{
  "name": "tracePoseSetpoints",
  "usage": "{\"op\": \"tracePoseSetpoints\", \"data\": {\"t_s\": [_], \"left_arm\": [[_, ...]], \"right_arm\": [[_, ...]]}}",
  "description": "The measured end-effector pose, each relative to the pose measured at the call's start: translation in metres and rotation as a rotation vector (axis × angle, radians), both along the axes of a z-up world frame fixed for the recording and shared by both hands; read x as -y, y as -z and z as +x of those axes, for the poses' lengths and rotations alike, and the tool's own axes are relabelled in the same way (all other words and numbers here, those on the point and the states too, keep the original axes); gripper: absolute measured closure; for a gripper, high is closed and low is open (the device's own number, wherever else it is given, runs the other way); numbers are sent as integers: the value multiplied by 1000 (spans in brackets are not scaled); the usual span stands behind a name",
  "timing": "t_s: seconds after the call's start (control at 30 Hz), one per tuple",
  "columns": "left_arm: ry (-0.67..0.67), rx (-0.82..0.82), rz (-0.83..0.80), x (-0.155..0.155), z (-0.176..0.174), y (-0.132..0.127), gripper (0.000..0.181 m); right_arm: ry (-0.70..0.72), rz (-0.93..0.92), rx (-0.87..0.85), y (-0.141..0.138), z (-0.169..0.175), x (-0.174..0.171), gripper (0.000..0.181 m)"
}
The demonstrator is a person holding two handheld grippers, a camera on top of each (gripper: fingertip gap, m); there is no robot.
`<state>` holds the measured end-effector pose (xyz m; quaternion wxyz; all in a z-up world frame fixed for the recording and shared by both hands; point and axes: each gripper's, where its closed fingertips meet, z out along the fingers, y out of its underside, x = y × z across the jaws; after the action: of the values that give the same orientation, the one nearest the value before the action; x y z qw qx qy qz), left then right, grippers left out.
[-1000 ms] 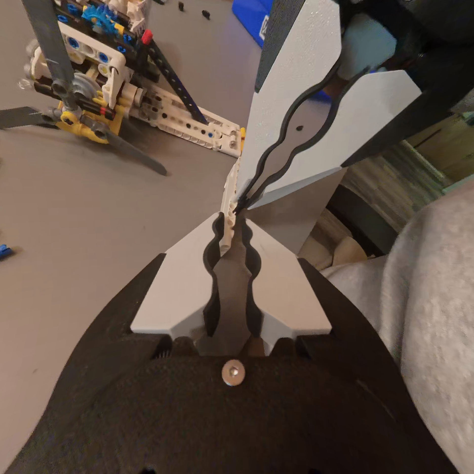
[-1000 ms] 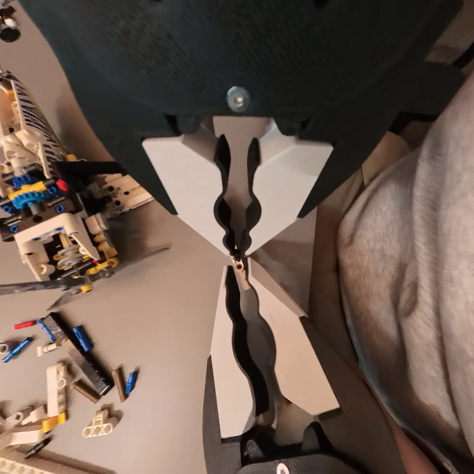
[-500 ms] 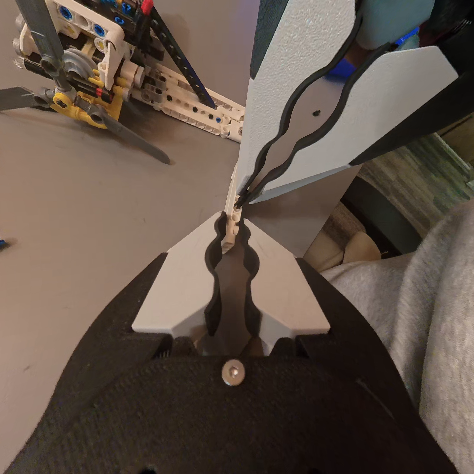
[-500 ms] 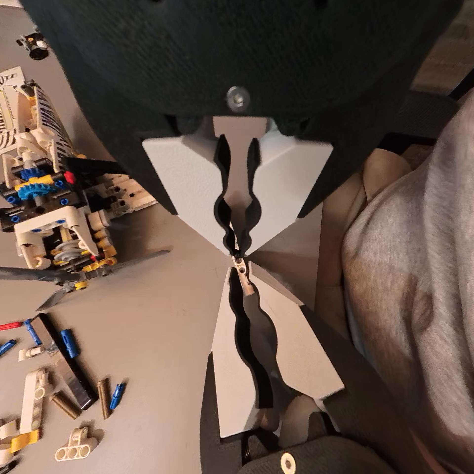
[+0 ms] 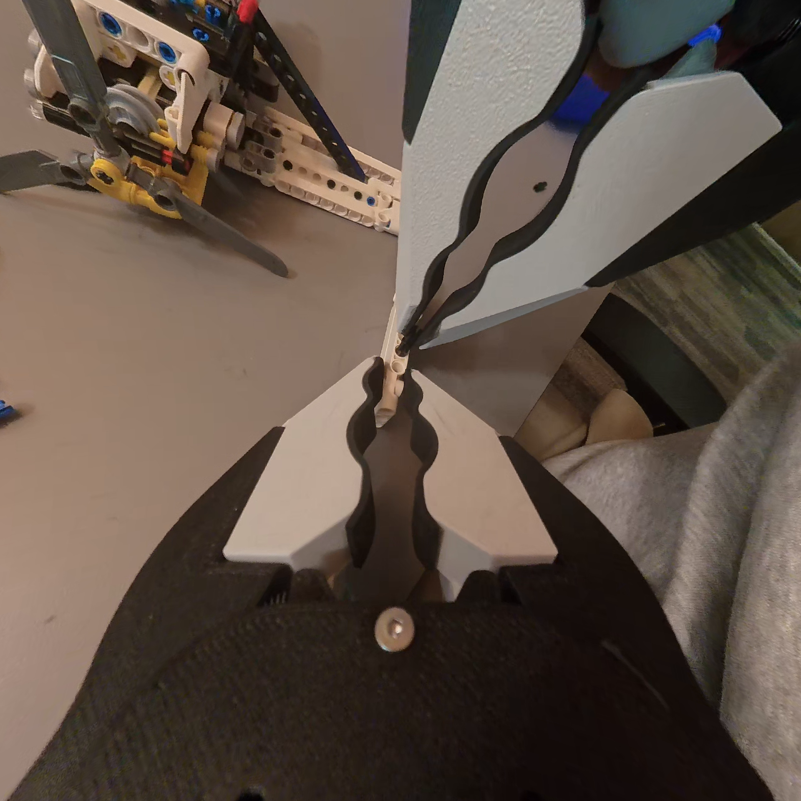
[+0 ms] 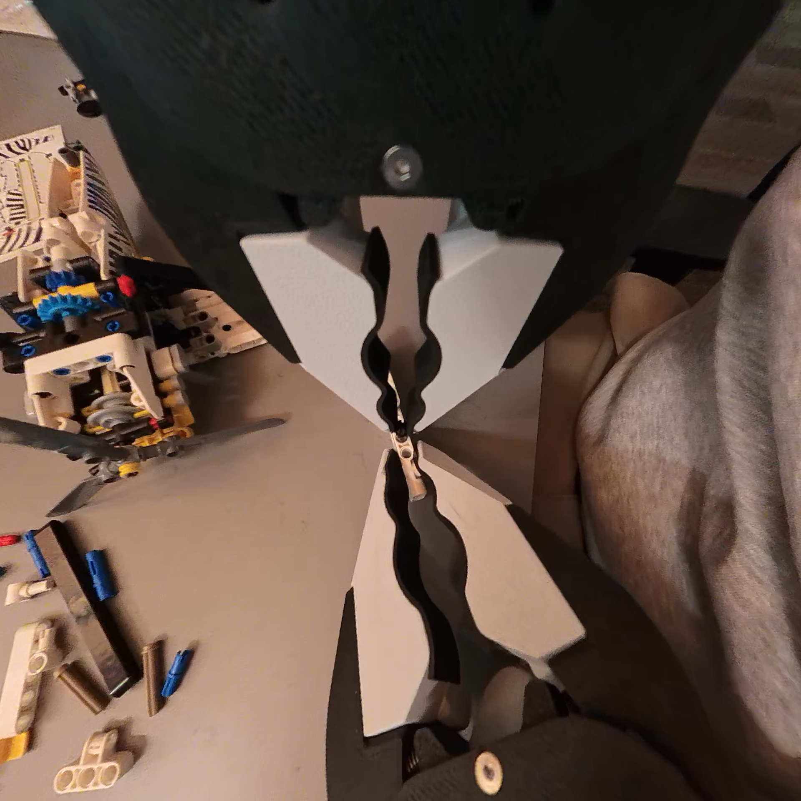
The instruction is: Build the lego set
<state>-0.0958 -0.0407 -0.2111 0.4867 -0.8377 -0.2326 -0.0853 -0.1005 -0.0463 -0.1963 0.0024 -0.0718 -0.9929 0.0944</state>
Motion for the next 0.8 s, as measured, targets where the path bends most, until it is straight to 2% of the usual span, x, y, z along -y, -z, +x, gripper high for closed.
{"op": "tracePoseSetpoints", "data": {"t_s": [0.3, 0.43, 0.6, 0.8], "left_arm": [[7, -30, -9, 0, 1, 1, 175], [12, -35, -8, -1, 3, 1, 175], [13, -29, -6, -1, 3, 1, 175], [9, -29, -4, -1, 2, 1, 175]], "right_arm": [[64, -3, 85, 4, 1, 0, 179], [5, 41, 46, 8, 3, 0, 179], [40, 9, 69, 8, 3, 0, 179], [26, -37, 16, 8, 2, 0, 177]]}}
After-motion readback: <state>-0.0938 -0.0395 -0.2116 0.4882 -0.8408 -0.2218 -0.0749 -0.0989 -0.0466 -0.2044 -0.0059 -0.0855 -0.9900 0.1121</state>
